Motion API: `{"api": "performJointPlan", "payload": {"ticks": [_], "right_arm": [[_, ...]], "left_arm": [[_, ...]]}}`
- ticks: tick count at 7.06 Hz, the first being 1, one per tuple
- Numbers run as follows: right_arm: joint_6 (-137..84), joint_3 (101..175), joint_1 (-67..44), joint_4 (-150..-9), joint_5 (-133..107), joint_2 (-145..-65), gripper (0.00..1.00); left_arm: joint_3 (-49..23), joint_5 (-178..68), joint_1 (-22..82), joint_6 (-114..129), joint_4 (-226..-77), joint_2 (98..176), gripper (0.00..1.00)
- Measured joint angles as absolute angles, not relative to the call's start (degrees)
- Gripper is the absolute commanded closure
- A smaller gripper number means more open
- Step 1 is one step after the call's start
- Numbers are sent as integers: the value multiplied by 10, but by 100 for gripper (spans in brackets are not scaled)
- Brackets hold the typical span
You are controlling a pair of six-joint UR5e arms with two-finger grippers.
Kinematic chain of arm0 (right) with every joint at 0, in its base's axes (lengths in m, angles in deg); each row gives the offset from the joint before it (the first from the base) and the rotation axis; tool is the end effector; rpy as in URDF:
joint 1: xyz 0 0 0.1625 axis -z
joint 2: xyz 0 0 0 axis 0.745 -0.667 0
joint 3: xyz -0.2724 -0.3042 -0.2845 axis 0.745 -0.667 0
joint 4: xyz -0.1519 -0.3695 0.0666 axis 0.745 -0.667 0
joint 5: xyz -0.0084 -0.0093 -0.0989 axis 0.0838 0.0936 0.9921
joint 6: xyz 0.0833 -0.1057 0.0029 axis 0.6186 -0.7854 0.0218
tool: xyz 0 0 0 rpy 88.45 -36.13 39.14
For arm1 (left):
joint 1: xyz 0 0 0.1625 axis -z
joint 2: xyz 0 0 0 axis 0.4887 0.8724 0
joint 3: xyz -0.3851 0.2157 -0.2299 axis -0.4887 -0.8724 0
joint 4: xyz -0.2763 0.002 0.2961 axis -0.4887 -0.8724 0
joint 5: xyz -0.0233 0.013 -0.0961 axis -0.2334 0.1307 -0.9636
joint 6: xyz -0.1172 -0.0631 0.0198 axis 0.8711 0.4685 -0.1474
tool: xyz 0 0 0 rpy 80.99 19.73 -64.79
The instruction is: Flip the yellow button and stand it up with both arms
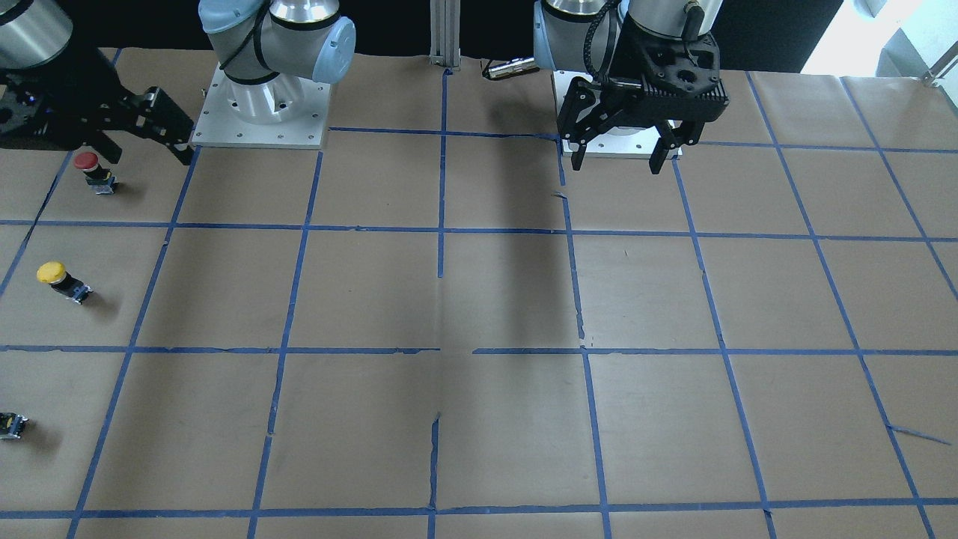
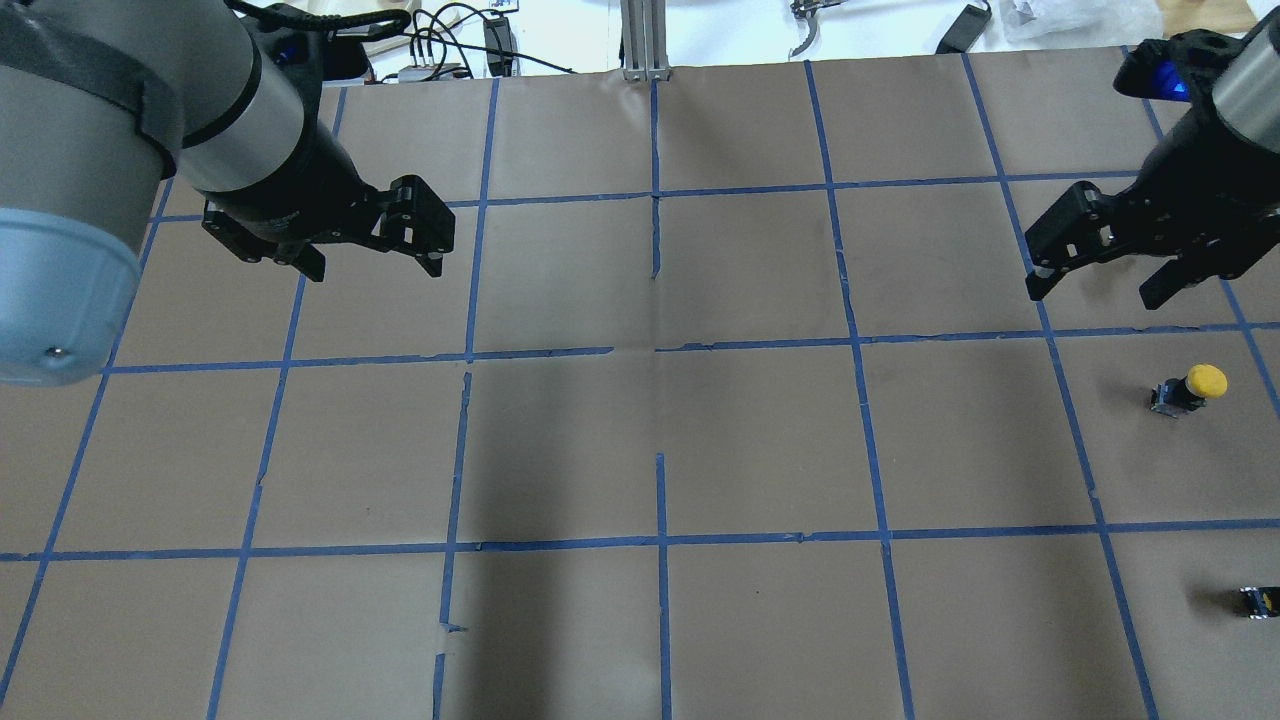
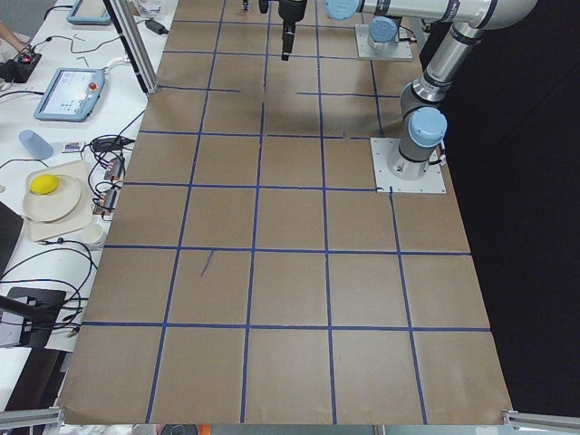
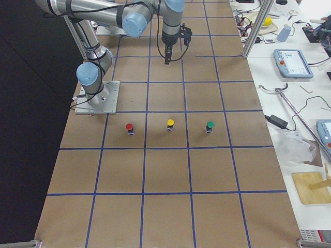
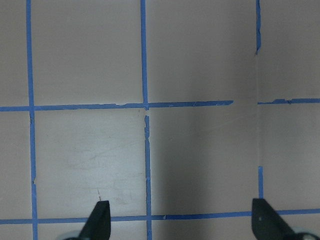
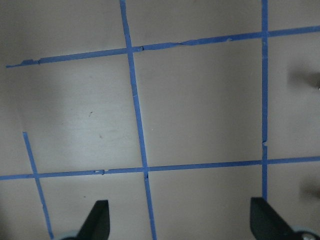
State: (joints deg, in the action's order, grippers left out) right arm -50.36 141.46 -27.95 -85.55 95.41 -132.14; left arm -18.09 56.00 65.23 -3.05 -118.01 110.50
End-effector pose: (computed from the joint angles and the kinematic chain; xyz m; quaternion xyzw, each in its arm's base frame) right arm 0.0430 -0.4259 0.5162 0.0612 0.9957 0.0488 0.0498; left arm -0.1687 -0.4270 0.5413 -0.0058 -0.9976 0.0682 0.0099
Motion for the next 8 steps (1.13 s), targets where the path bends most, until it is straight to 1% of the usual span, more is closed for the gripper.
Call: {"api": "performJointPlan", "payload": {"ticks": [1, 3, 5, 8], "right_arm": [[-429, 1401, -324, -840, 962, -1321, 0], [-327, 1398, -396, -837, 987, -1318, 0], [-298, 1401, -419, -843, 992, -1316, 0], [-313, 1402, -416, -849, 996, -1321, 0]], "left_arm": [[-181, 560, 652, -31, -1180, 1105, 0], [-181, 558, 652, -30, -1181, 1104, 0], [-181, 559, 652, -30, -1181, 1105, 0], [-179, 558, 652, -30, -1183, 1106, 0]]}}
